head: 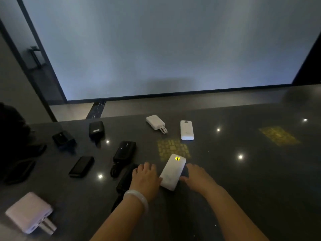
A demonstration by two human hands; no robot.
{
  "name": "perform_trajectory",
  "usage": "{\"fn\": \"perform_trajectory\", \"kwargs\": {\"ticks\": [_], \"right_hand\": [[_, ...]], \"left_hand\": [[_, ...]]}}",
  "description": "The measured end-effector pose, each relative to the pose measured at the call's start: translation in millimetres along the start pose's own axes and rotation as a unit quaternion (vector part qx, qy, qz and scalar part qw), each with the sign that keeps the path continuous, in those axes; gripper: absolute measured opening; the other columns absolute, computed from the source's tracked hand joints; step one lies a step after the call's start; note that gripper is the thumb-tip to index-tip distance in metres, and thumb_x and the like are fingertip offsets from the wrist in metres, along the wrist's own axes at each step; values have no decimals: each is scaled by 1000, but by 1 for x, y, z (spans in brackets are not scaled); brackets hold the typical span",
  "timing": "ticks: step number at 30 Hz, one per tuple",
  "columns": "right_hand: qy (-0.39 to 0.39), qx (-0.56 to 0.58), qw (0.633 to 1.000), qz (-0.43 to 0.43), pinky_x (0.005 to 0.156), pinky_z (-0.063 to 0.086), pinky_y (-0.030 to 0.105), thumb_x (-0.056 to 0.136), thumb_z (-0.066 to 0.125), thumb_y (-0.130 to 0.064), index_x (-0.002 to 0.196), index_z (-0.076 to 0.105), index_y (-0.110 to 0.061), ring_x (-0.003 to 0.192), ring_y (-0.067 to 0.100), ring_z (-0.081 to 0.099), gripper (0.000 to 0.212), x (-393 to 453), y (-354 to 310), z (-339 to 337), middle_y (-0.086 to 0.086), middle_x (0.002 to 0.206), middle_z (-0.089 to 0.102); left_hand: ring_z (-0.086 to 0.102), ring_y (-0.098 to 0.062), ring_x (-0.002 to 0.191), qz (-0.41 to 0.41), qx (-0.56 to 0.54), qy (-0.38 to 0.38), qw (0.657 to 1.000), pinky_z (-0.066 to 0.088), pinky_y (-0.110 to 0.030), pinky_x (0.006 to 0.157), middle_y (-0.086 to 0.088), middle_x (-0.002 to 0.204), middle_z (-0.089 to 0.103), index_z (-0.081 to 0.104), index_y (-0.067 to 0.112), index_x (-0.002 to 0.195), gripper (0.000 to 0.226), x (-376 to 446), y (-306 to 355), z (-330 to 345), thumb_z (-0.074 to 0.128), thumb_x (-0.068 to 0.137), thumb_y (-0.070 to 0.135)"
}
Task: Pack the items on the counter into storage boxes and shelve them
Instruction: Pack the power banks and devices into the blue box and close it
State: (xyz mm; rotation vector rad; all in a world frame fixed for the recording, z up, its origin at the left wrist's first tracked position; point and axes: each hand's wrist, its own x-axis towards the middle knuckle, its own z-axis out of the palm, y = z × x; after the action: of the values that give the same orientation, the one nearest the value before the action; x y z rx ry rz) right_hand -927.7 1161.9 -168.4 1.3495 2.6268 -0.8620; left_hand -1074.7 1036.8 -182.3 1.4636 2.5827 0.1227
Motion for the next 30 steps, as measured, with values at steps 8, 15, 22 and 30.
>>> {"fn": "perform_trajectory", "kwargs": {"ticks": [8,15,22,30], "right_hand": [[24,46,997,61,98,42,36,89,63,-41,141,38,-20,128,23,46,61,46,-2,5,5,143,44],[48,12,994,93,107,36,41,94,54,-43,144,32,-14,133,30,37,62,82,8,4,11,147,38],[79,-12,991,112,105,39,43,95,51,-41,144,31,-13,131,31,38,60,122,16,-3,11,145,38],[142,-22,985,97,101,38,44,94,55,-38,146,23,-12,129,33,36,66,190,7,-22,13,142,34]], "left_hand": [[27,-28,141,17,-72,-39,996,28,-46,113,-6,154,28,22,23,150,74,48,0,19,50,90,57],[37,-30,128,70,-12,-39,997,34,-44,106,-14,144,34,8,12,152,98,72,38,41,45,82,70],[41,-25,120,69,-59,-10,996,41,-37,99,-12,137,37,8,14,152,89,111,32,44,48,87,60],[39,-25,119,6,-114,8,993,40,-37,101,-7,135,36,12,25,149,89,149,15,46,58,80,58]]}}
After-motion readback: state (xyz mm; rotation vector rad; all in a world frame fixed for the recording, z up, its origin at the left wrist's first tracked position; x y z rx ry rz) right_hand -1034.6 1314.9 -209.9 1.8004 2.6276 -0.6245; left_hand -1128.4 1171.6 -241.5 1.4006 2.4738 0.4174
